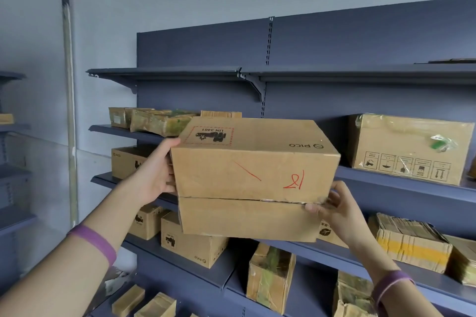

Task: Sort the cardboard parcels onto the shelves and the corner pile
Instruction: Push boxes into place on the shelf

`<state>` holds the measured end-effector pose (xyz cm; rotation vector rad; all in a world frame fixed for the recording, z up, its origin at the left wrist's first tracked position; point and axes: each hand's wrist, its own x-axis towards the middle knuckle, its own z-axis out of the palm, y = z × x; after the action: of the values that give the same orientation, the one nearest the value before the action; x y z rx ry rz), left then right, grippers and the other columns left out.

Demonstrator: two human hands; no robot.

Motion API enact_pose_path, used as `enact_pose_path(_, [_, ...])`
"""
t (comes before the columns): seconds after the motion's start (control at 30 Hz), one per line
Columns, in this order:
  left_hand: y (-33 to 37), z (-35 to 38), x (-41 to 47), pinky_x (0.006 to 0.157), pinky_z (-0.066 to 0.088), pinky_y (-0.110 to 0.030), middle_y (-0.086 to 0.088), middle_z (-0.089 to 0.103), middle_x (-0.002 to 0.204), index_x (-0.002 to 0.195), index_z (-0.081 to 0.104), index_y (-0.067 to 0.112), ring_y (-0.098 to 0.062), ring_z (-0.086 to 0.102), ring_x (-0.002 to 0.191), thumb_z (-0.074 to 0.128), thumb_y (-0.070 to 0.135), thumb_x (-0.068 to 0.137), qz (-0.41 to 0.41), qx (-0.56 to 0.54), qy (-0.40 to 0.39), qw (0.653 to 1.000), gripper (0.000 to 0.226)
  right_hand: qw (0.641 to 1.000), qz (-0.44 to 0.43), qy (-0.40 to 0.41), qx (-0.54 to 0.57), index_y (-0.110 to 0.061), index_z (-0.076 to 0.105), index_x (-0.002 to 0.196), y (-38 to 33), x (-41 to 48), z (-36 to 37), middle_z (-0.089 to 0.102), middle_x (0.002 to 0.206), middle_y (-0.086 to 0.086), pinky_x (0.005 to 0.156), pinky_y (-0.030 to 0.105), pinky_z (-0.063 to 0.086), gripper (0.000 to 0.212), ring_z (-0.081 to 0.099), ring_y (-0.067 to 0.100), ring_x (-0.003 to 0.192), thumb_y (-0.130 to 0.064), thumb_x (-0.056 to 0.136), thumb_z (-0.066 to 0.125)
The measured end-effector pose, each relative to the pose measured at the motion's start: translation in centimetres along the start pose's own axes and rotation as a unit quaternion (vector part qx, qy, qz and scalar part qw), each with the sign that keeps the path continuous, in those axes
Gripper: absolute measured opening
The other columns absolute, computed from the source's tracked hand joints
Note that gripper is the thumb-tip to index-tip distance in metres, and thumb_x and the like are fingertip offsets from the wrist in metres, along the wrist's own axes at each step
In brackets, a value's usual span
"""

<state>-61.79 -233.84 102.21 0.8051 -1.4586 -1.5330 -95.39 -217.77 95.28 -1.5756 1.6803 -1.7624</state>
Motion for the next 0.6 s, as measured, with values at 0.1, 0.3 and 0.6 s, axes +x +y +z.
enact_pose_path(0.1, [-0.8,-1.2,-0.4,0.100,0.045,-0.051,-0.008,0.068,0.125,0.136,0.053,0.028,-0.029,0.059,0.121,0.041,0.048,0.098,0.035,-0.033,-0.025,0.999,0.045,0.999,-0.016,-0.038,0.027,-0.017,0.060,0.118,-0.2,-0.3,-0.7,0.070,0.114,0.000,0.097,0.043,0.051,0.067,0.062,0.020,0.113,-0.056,0.068,0.082])
enact_pose_path(0.3, [-2.2,-2.6,-1.1,0.109,0.039,-0.046,-0.013,0.065,0.129,0.135,0.052,0.013,-0.026,0.056,0.125,0.050,0.022,0.090,0.049,-0.086,-0.041,0.994,0.046,0.975,0.094,-0.152,0.134,-0.049,0.045,0.138,-1.8,0.2,-0.4,0.064,0.132,-0.010,0.108,0.049,0.037,0.096,0.057,0.018,0.125,-0.100,0.058,0.031])
enact_pose_path(0.6, [-2.9,-3.7,-2.1,0.087,0.048,-0.041,-0.016,0.071,0.115,0.131,0.050,0.014,-0.026,0.069,0.106,0.058,-0.011,0.063,0.047,0.041,-0.109,0.992,0.073,0.985,0.106,-0.046,0.129,-0.015,0.042,0.121,-1.6,0.4,1.0,0.072,0.106,0.015,0.086,0.054,0.057,0.109,0.073,0.032,0.091,-0.065,0.038,0.090])
